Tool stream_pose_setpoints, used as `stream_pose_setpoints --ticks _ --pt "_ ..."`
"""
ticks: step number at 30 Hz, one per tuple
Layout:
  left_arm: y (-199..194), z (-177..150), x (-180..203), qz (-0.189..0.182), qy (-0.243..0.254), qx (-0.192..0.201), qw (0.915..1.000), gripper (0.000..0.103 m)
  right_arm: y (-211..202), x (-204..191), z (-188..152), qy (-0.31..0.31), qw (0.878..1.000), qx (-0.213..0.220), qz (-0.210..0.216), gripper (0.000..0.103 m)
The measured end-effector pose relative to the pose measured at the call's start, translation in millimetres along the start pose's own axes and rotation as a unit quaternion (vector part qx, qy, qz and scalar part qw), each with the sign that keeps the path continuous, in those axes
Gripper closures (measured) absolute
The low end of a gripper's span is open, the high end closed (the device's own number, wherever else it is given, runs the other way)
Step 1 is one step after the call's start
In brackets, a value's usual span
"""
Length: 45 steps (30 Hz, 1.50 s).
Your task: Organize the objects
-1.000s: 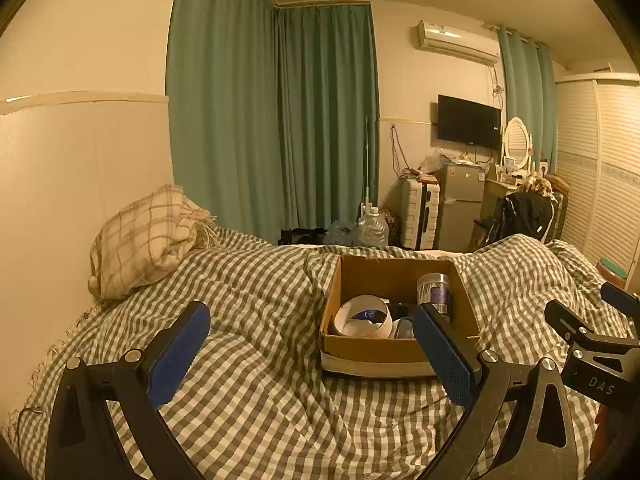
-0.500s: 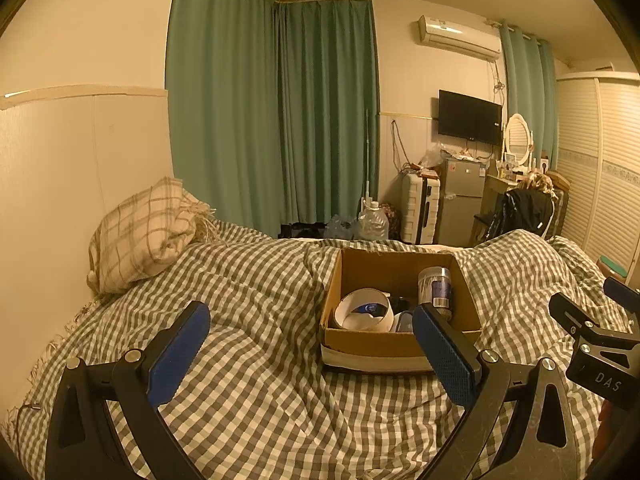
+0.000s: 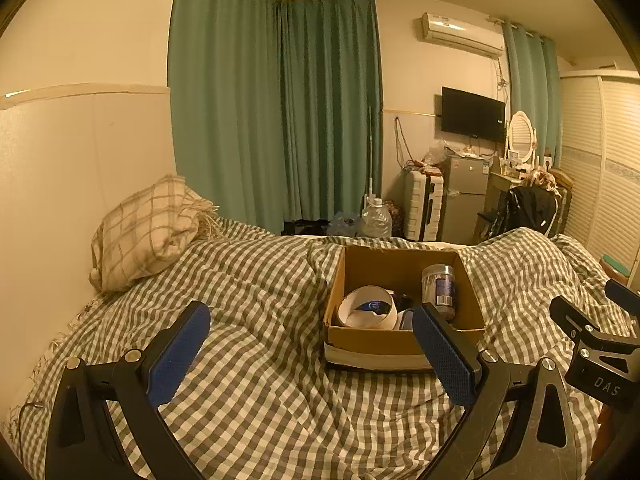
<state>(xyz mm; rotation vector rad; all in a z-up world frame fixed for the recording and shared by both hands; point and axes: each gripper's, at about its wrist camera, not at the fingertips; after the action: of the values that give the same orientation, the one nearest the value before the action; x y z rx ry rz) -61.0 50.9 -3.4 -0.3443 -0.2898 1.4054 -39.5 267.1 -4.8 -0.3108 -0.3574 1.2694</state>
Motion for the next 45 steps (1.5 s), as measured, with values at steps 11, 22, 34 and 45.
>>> stream_pose_setpoints --ticks 11,22,34,45 --pt "-0.9 0.8 -4.2 -0.005 -0.009 0.003 0.9999 0.000 1.1 0.0 -1.3 0.000 1.000 -0.002 -0.001 0.000" --pt "-0.3 0.4 -5.1 -0.004 -0.009 0.002 0.9999 0.000 3.3 -0.5 -3.9 0.001 1.000 -0.005 -0.002 0.000" --pt "0.4 1.2 -5.6 -0.002 -0.009 0.001 1.0000 0.000 5.6 -1.7 -5.5 0.000 1.000 -0.009 -0.003 0.000" --pt "1.7 1.3 -6.3 -0.002 -0.006 0.000 1.0000 0.000 6.6 -3.4 -6.5 0.000 1.000 -0.011 -0.004 0.000"
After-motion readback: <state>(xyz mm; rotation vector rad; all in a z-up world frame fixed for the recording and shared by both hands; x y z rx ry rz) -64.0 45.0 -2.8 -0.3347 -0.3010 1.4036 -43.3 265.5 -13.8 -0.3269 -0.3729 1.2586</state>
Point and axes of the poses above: each gripper's, at about its wrist camera, not at the fingertips, and y roughly the way its jaws point, x to its right, z to its top, and after that the axes turned 4 degrees about -z, right-handed
